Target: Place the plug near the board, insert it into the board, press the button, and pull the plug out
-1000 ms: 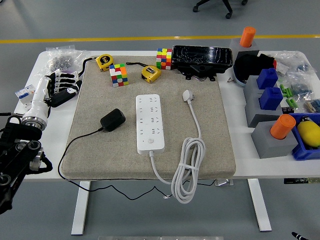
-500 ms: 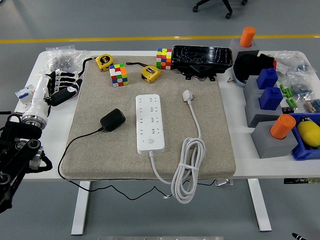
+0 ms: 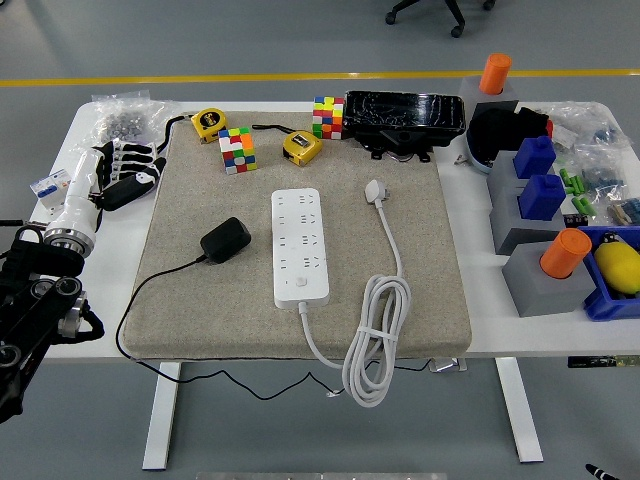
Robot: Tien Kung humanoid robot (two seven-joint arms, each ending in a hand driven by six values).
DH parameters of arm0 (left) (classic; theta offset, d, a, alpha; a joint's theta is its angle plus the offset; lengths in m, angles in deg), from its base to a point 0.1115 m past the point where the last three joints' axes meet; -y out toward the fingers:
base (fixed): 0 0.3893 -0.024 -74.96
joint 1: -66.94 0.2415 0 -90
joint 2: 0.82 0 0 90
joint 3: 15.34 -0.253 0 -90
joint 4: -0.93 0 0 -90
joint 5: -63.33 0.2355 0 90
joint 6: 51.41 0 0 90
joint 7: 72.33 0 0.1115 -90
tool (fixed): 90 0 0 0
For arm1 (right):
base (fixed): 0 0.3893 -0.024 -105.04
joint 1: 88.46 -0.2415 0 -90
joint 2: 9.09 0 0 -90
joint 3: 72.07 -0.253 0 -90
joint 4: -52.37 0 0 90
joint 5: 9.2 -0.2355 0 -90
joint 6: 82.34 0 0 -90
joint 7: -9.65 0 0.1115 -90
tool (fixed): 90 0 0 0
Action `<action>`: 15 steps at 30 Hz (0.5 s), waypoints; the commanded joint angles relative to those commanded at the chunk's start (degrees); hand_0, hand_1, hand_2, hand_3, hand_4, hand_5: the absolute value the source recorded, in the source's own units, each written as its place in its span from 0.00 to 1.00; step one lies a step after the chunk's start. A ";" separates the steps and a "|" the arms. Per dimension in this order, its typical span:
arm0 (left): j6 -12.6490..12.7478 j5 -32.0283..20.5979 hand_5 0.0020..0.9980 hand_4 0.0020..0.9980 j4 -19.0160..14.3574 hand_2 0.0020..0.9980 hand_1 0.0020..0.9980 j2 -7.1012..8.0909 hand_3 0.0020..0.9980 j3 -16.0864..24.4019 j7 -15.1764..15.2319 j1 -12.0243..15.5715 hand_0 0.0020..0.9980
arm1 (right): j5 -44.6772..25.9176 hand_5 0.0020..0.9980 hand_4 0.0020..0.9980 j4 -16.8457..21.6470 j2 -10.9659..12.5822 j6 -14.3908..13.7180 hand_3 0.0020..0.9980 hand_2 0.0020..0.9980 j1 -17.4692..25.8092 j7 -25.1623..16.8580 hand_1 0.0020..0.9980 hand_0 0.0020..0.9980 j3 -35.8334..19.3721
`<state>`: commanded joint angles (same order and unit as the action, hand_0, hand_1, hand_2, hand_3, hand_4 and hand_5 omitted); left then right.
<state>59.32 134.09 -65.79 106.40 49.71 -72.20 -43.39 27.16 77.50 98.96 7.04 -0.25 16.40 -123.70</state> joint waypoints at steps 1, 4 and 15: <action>-0.01 0.01 0.28 0.77 0.01 0.60 0.61 0.02 0.57 -0.05 -0.03 0.01 0.61 | -0.02 0.52 0.93 -0.01 0.01 0.00 0.59 0.69 0.00 0.00 0.69 0.68 0.05; -0.04 0.04 0.28 0.77 -0.01 0.60 0.61 0.04 0.57 -0.18 -0.11 0.08 0.61 | -0.08 0.52 0.93 -0.03 -0.02 0.00 0.59 0.69 0.05 0.01 0.69 0.68 0.16; -0.10 0.17 0.28 0.77 -0.09 0.60 0.61 -0.06 0.57 -0.09 -0.22 0.47 0.62 | -0.05 0.53 0.93 -0.03 -0.23 -0.01 0.59 0.69 0.45 0.00 0.68 0.67 0.09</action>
<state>59.22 134.25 -65.88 106.34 49.62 -72.42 -42.92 27.11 77.47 98.73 7.03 0.20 16.41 -123.61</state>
